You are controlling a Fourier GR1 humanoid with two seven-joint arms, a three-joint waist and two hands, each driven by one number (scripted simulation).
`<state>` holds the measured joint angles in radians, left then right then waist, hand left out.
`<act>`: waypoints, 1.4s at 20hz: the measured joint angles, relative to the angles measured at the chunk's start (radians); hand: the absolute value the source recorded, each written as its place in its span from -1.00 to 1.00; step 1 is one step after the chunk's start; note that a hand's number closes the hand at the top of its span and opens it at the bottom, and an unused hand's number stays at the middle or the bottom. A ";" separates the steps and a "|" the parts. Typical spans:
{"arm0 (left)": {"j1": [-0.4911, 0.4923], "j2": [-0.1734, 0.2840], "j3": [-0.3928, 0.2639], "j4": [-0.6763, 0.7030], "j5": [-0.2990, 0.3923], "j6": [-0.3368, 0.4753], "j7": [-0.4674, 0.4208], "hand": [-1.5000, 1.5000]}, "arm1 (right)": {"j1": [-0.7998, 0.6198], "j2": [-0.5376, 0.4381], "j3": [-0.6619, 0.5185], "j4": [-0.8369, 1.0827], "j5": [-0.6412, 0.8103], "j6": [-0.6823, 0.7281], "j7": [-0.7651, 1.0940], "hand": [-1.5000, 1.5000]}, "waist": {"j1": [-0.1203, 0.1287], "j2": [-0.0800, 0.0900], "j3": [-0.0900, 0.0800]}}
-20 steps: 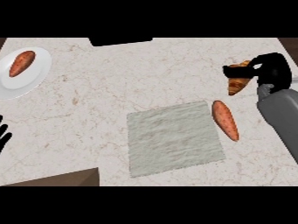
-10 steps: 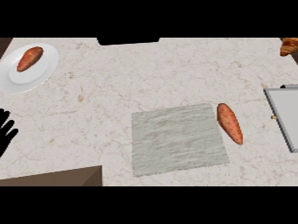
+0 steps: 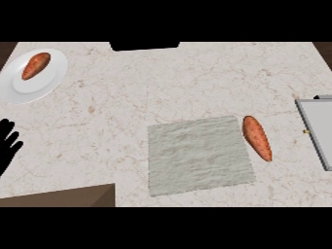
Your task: Pick the croissant from the placemat and place it in the tiered shelf
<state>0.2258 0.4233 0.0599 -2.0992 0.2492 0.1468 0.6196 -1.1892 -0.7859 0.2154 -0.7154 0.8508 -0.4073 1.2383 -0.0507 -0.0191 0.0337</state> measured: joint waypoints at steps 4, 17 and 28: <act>-0.004 0.003 -0.001 0.013 0.002 -0.001 -0.005 0.00 | -0.061 -0.047 -0.023 0.035 0.047 0.026 0.000 1.00 | -0.003 -0.002 0.003; -0.010 0.011 -0.004 0.044 -0.007 0.003 -0.031 0.00 | -0.126 -0.138 -0.114 0.136 0.059 0.135 -0.066 1.00 | -0.012 -0.005 0.011; -0.020 0.020 -0.007 0.063 0.010 0.008 -0.049 0.00 | -0.068 -0.198 -0.179 0.194 0.038 0.186 -0.129 1.00 | -0.012 -0.003 0.014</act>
<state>0.2062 0.4436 0.0529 -2.0361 0.2596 0.1549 0.5709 -1.2572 -0.9841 0.0368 -0.5214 0.8885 -0.2214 1.1093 -0.0625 -0.0223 0.0476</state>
